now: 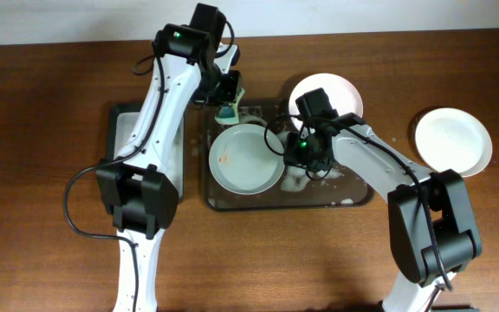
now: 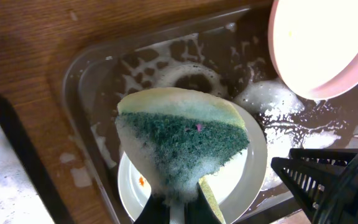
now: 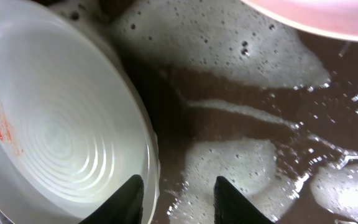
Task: Clean dirty plates on tray and stack at the side
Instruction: 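Drag the pale green plate leftward across the tray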
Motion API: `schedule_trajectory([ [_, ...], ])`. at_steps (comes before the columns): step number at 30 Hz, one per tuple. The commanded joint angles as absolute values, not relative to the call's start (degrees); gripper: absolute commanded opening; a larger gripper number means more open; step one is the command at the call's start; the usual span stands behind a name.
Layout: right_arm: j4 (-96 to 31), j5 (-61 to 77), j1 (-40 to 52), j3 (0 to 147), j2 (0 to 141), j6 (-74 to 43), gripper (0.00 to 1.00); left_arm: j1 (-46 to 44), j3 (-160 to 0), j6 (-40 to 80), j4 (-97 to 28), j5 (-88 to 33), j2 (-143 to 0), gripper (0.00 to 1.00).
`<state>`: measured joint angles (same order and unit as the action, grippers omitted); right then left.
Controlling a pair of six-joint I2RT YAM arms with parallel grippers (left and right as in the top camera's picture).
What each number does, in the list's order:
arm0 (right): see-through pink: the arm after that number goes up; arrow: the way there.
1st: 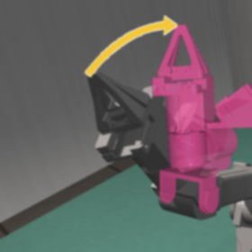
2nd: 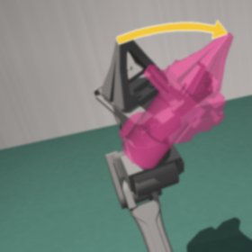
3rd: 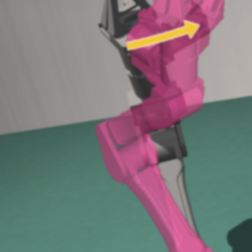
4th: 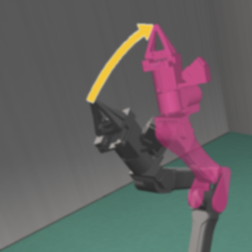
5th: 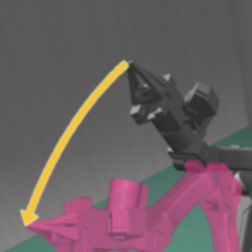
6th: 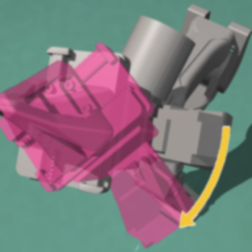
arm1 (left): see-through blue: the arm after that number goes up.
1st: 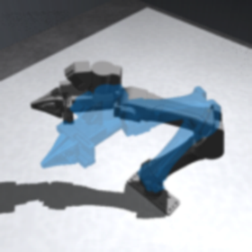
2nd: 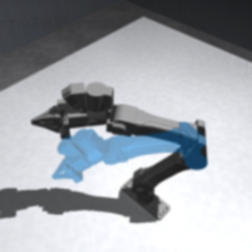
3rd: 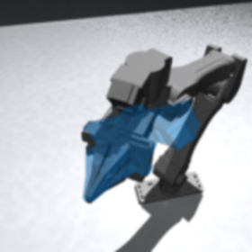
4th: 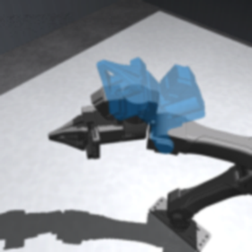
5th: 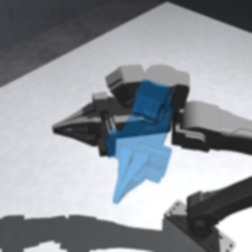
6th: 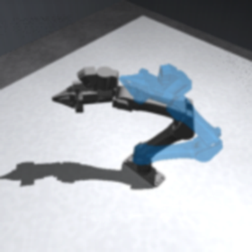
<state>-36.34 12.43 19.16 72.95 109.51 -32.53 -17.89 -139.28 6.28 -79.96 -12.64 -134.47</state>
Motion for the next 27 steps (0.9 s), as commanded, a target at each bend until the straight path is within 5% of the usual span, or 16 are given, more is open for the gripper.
schedule_trajectory([
  [1,-35.0,14.2,19.1,73.7,111.8,-32.6,0.38,-15.8,-139.7,6.8,-80.2,-15.8,-134.1,0.01],
  [12,-28.6,19.0,19.1,73.7,114.7,-31.9,0.37,-13.9,-139.7,6.8,-80.2,-18.9,-134.1,0.01],
  [21,-27.6,21.5,19.1,73.7,117.7,-32.1,0.05,-13.9,-139.7,6.8,-80.8,-18.9,-134.1,0.01],
  [27,-27.7,23.8,18.9,73.7,118.1,-32.0,0.04,-14.0,-138.5,6.5,-81.0,-19.9,-134.1,0.01],
])
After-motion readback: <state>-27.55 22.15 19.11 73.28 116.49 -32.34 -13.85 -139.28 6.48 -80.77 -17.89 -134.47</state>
